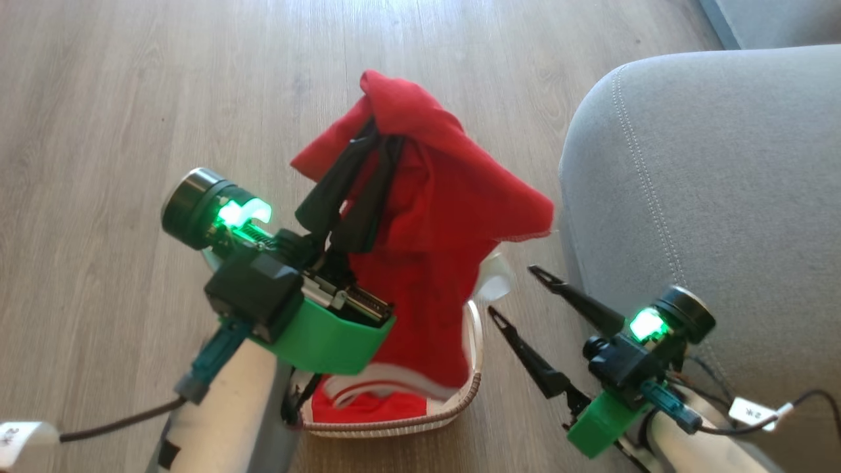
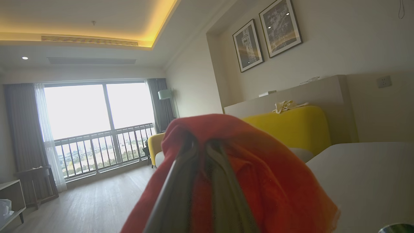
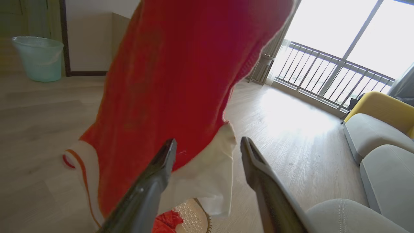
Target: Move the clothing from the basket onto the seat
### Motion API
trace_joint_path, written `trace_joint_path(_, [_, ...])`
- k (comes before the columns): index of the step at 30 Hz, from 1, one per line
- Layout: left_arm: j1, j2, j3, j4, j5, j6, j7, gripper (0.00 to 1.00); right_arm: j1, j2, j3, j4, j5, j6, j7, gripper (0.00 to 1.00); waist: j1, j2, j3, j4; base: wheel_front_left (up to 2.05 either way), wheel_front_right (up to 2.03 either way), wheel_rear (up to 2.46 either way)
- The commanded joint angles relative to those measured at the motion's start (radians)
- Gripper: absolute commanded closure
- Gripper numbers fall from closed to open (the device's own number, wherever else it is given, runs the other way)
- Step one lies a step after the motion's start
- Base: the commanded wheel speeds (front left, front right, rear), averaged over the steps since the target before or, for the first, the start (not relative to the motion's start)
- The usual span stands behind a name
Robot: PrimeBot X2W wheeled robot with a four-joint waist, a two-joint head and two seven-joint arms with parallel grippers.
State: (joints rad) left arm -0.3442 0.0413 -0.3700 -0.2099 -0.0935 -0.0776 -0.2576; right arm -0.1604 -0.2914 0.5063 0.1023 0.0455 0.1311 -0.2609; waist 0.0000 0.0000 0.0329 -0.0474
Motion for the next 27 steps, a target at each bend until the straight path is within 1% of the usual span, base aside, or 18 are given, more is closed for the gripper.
trace_joint_path(1, [-0.032,0.009,0.021,-0.028,0.017,-0.004,-0.004,1.00,-0.066,-0.053,0.061,-0.050,0.016,0.000,-0.001,0.00,0.0000,0.0000,0.003,0.002,0.00,0.00,0.00])
trace_joint_path(5, [-0.035,0.009,0.005,-0.025,0.028,-0.011,-0.004,1.00,-0.129,-0.144,0.149,-0.079,0.048,0.000,-0.001,0.00,0.0000,0.0000,0.009,0.004,0.00,0.00,0.00])
trace_joint_path(9, [-0.039,0.009,-0.021,-0.021,0.043,-0.024,-0.004,1.00,-0.185,-0.200,0.167,-0.098,0.079,0.000,-0.001,0.00,0.0000,0.0000,0.014,0.008,0.00,0.00,0.00])
trace_joint_path(10, [-0.039,0.009,-0.021,-0.021,0.043,-0.024,-0.004,1.00,-0.185,-0.200,0.167,-0.098,0.079,0.000,-0.001,0.00,0.0000,0.0000,0.014,0.008,0.00,0.00,0.00])
trace_joint_path(18, [-0.052,0.021,-0.072,-0.015,0.074,-0.042,-0.004,1.00,-0.220,-0.274,0.203,-0.109,0.111,0.000,-0.001,0.00,0.0000,0.0000,0.018,0.024,0.00,0.00,0.00])
trace_joint_path(27, [-0.058,0.017,-0.038,-0.011,0.063,-0.038,-0.004,1.00,-0.176,-0.333,0.210,-0.114,0.145,0.000,-0.001,0.00,0.0000,0.0000,0.023,0.022,0.00,0.00,0.00])
